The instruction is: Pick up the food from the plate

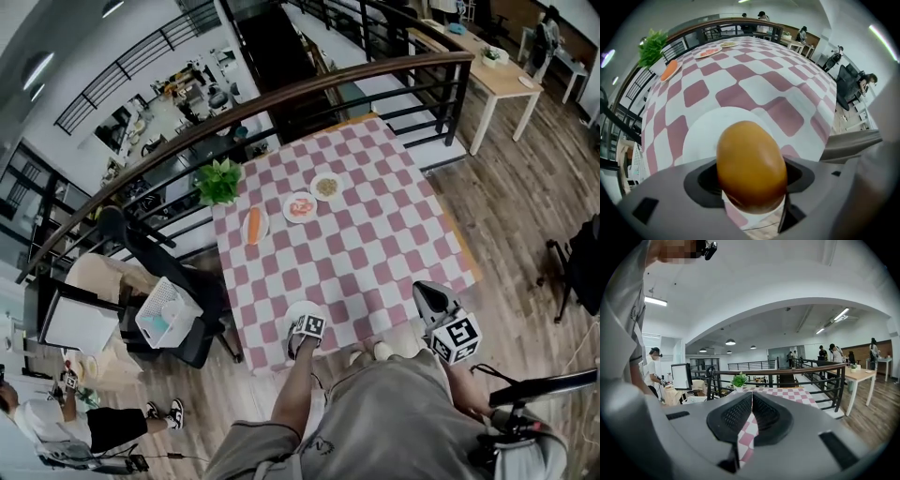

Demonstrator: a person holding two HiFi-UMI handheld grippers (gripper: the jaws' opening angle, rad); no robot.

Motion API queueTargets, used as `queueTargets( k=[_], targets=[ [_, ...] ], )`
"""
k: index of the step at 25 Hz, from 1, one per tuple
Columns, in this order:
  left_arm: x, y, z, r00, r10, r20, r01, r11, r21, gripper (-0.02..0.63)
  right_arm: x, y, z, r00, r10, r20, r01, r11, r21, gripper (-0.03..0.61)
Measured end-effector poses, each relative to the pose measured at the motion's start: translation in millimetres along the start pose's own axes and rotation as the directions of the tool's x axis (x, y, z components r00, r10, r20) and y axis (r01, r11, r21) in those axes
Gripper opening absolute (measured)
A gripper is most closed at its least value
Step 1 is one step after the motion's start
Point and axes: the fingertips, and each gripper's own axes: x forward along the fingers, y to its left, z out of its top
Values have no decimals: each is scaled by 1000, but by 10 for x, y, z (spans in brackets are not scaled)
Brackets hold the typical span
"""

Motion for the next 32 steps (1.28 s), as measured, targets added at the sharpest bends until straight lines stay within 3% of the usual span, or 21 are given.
queueTargets(
  k=[7, 9, 11, 13, 14, 16, 20, 23, 25, 27, 29, 32],
  targets=[
    [-37, 42, 105, 999, -21, 48, 21, 1000, -2, 334, 175, 39, -26, 999, 32, 1, -32, 999, -7, 15],
    [-29, 38, 110, 995, -65, 73, 68, 997, -48, 334, 209, 85, -38, 999, 42, -4, -42, 999, -7, 15],
    [-76, 66, 135, 978, -159, 134, 181, 969, -168, 334, 254, 141, -56, 999, 52, -4, -52, 999, -6, 15],
    [-154, 126, 196, 945, -236, 227, 297, 910, -289, 333, 299, 183, -76, 998, 60, -2, -60, 998, -7, 15],
    [-202, 152, 222, 931, -254, 262, 333, 887, -321, 333, 319, 199, -79, 998, 63, -4, -63, 998, -8, 15],
    [-269, 194, 217, 918, -261, 299, 358, 868, -343, 333, 346, 218, -108, 997, 69, -17, -69, 998, -7, 15],
    [-350, 180, 184, 903, -247, 352, 369, 865, -341, 333, 377, 217, -307, 992, 90, -86, -90, 996, 6, 15],
    [-506, 258, 427, 882, -207, 424, 352, 887, -300, 333, 434, 197, -420, 983, 106, -147, -107, 994, -1, 15],
    [-768, 405, 690, 852, -162, 498, 321, 913, -253, 333, 496, 219, -413, 982, 108, -156, -111, 994, -11, 15],
    [-1102, 449, 983, 801, -137, 583, 306, 931, -201, 331, 550, 189, -380, 983, 93, -161, -99, 995, -32, 15],
    [-1477, 422, 1274, 732, -118, 671, 290, 946, -149, 331, 605, 109, -327, 983, 74, -166, -85, 994, -65, 17],
    [-2150, 397, 1658, 608, -89, 789, 234, 970, -71, 331, 721, 51, -173, 986, 82, -143, -95, 992, -88, 17]
  ],
)
